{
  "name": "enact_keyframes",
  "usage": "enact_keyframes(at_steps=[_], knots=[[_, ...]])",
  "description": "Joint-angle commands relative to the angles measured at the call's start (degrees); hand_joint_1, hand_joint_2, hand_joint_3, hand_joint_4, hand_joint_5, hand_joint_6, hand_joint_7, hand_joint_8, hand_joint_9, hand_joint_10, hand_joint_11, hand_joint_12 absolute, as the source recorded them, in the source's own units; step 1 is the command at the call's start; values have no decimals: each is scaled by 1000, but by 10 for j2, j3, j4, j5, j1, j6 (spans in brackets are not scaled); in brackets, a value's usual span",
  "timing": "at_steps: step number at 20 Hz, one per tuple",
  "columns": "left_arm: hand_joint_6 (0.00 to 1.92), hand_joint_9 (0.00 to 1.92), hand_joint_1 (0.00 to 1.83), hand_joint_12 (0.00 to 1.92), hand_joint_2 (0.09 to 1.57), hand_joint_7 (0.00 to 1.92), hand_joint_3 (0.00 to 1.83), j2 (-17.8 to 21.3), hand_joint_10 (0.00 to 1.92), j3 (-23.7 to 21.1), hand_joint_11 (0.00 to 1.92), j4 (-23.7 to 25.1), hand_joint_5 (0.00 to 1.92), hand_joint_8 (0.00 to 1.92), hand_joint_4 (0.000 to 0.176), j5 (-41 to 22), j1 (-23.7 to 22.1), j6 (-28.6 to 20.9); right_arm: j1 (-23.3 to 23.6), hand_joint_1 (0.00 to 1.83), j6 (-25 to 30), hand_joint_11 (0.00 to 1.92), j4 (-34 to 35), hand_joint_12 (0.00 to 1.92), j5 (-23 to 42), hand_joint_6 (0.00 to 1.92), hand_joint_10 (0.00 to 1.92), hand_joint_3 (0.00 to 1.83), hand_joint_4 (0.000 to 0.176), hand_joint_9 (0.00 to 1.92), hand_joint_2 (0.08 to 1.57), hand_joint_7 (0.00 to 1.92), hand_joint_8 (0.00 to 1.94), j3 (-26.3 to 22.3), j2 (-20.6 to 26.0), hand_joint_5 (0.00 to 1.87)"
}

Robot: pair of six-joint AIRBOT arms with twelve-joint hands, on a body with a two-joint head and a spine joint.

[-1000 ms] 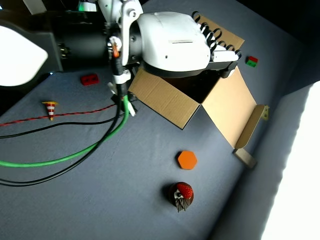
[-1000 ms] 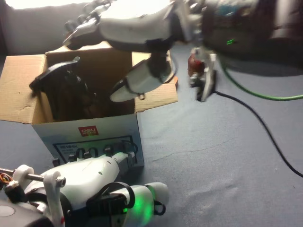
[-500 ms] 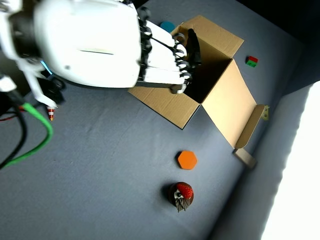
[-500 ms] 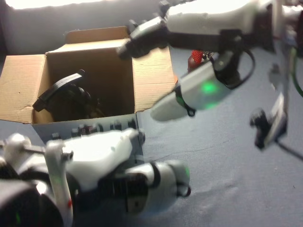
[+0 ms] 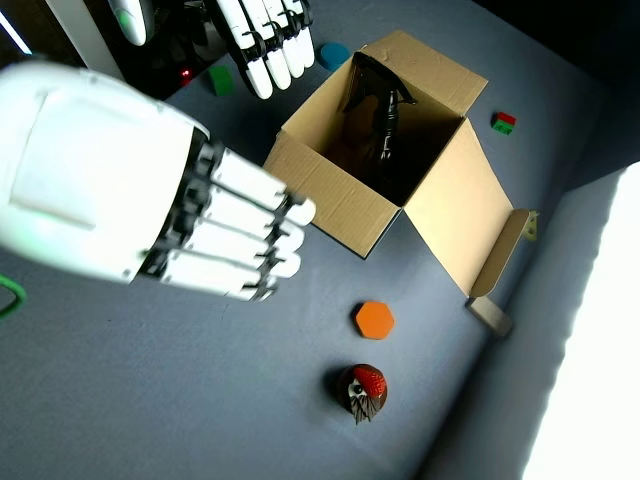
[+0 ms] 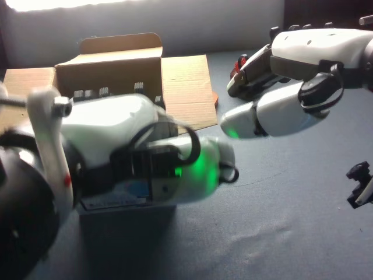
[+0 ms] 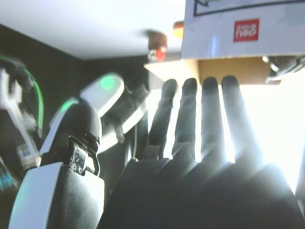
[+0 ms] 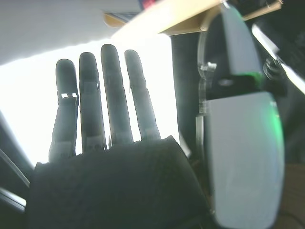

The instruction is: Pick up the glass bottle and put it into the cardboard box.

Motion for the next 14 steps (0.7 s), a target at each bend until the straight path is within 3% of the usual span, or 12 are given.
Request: enact_keyframes(at_steps=[1,2,3,4,6,7,8,9,10,11,14], knots=[[47,163,0,276,1275,301,3,2,17,3,0,42,339,20,0,6,-13,6,9,433,14,0,-28,1467,3,394,495,7,0,436,1130,711,39,0,4,568],[43,213,0,347,1283,391,2,2,19,5,0,41,396,20,0,6,-18,9,10,443,19,44,-28,1588,-1,683,786,6,0,443,1157,816,79,0,4,555],[47,237,0,399,1287,430,3,3,21,6,0,41,426,23,0,6,-23,11,10,449,20,101,-28,1610,2,795,910,5,0,458,1164,865,121,-1,4,576],[55,277,0,468,1289,480,2,3,29,7,0,41,460,31,0,6,-25,12,8,456,20,170,-28,1651,8,943,1021,4,0,487,1176,859,308,-2,5,592],[96,384,0,756,1298,605,3,4,53,10,0,41,568,60,0,6,-32,30,2,457,20,285,-28,1783,15,1150,1269,3,0,525,1187,747,870,-7,7,627],[140,481,0,1029,1311,698,4,5,80,11,0,41,642,90,0,6,-36,40,0,464,20,355,-28,1868,19,1232,1404,4,0,565,1193,753,1087,-9,8,675],[643,603,14,1327,1332,736,1,6,415,11,129,41,604,482,0,6,-37,41,-1,477,20,516,-28,1919,20,1299,1620,8,0,657,1215,842,1313,-10,8,804],[643,603,14,1327,1332,736,1,7,415,12,129,41,604,482,0,6,-38,41,-1,477,20,516,-28,1919,22,1299,1620,8,0,657,1215,842,1313,-10,9,804],[1032,534,42,1552,1345,653,3,8,1064,13,237,41,559,1023,0,6,-38,41,-1,489,20,637,-28,1921,22,1362,1720,12,0,735,1236,910,1395,-10,10,860],[1351,601,154,1888,1374,734,5,8,1713,14,460,41,680,1501,0,6,-37,41,-2,525,21,843,-28,1921,22,1494,1818,14,0,890,1269,1020,1503,-10,10,929],[1609,966,447,1921,1404,1003,2,14,1909,12,898,41,921,1724,0,15,-33,41,-2,571,24,1138,-28,1921,18,1695,1918,39,0,1127,1377,1153,1739,-10,11,1028]])
